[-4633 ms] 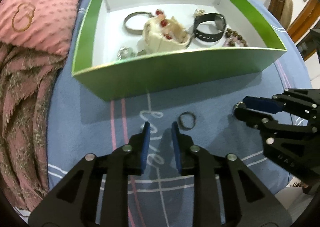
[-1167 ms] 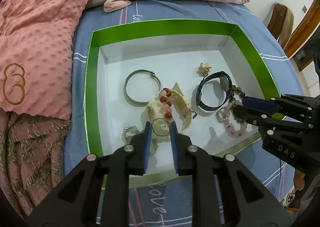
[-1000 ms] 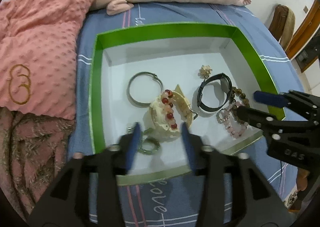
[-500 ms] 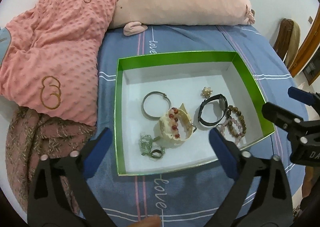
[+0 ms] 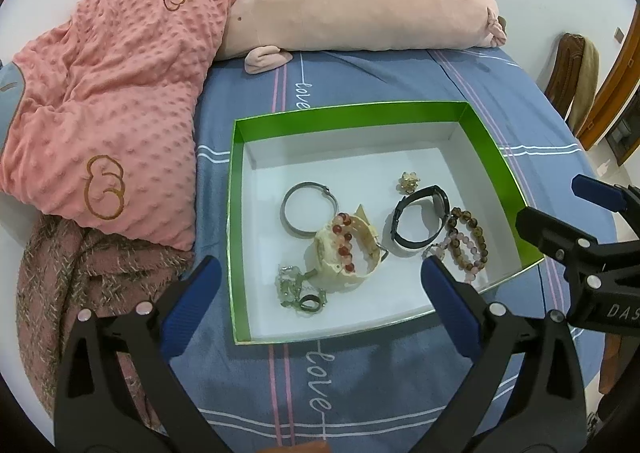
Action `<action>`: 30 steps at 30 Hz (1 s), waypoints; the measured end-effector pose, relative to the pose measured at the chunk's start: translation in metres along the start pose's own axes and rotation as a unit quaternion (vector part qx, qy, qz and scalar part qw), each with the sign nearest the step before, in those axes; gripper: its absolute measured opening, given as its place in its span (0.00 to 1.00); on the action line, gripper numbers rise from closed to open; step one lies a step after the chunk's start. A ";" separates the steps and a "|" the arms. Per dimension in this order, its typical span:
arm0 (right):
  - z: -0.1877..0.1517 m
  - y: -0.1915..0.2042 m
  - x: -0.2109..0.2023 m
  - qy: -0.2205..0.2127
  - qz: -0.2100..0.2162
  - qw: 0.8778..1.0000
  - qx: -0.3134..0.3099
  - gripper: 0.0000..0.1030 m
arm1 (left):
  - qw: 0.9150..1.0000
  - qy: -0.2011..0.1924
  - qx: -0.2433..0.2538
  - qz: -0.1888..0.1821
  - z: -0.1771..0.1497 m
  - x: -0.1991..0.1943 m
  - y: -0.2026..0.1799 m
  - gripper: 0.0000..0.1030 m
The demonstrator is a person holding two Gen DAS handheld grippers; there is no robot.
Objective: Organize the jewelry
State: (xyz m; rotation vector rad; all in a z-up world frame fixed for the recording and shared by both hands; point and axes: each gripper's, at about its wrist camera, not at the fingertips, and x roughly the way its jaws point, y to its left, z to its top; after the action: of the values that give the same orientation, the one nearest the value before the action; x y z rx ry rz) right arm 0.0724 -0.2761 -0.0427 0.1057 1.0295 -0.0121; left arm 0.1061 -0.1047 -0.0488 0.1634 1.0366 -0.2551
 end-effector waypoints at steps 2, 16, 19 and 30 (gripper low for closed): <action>0.000 -0.001 0.000 0.000 0.001 1.000 0.001 0.99 | 1.000 0.000 0.001 0.000 0.000 0.000 0.000 0.98; 0.000 -0.001 -0.001 0.000 0.001 1.000 0.000 0.99 | 1.000 0.002 0.004 -0.002 0.000 0.000 -0.002 0.98; -0.001 0.000 -0.001 0.000 0.001 1.000 0.001 0.99 | 1.000 0.003 0.004 -0.003 -0.001 -0.001 -0.002 0.98; -0.001 0.001 -0.001 -0.001 -0.001 1.000 0.002 0.99 | 1.000 0.005 0.005 -0.004 -0.001 0.000 -0.002 0.98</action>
State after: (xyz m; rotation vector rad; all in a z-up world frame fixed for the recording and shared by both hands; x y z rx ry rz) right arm 0.0707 -0.2752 -0.0423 0.1092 1.0285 -0.0163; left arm 0.1048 -0.1065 -0.0495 0.1705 1.0459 -0.2669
